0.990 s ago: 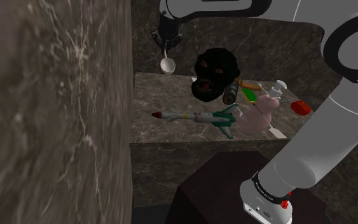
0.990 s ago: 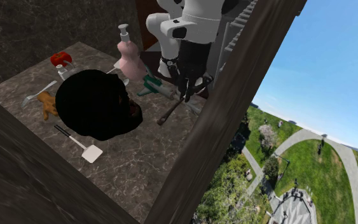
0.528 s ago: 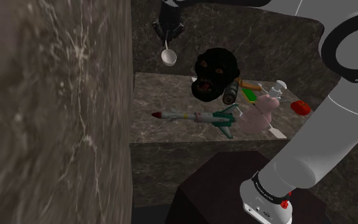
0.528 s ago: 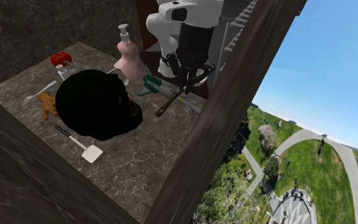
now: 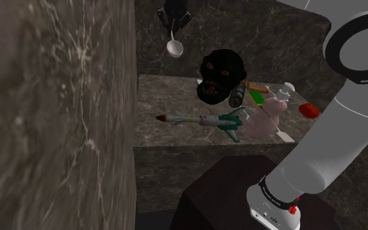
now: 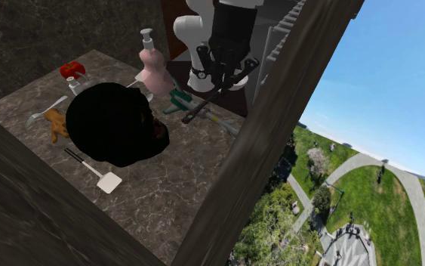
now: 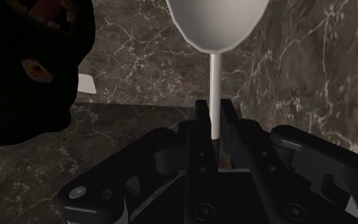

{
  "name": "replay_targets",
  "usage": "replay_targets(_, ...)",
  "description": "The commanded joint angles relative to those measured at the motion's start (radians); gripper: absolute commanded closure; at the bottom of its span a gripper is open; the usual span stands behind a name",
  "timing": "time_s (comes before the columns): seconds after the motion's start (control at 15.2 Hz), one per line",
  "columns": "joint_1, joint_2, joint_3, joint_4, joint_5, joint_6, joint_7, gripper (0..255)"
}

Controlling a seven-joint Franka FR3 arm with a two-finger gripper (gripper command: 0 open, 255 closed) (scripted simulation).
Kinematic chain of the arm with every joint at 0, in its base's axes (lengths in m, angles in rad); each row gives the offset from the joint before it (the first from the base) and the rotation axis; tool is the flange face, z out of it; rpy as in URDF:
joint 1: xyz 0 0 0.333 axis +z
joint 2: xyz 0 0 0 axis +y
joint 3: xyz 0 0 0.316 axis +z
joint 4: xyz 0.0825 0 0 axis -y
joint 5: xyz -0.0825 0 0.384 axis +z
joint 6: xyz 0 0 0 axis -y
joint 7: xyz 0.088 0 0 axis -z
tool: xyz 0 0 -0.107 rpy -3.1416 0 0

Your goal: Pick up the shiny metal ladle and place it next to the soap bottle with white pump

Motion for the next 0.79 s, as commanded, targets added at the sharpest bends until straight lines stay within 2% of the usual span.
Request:
replay_targets(0.0,0.004,0.012,0.002,0.047,-0.003,-0.035,-0.003,255)
replay_targets(0.46,0.015,0.055,0.006,0.187,-0.015,-0.134,-0.014,255)
replay_targets(0.73,-0.046,-0.101,-0.03,-0.011,0.046,-0.07,-0.09,255)
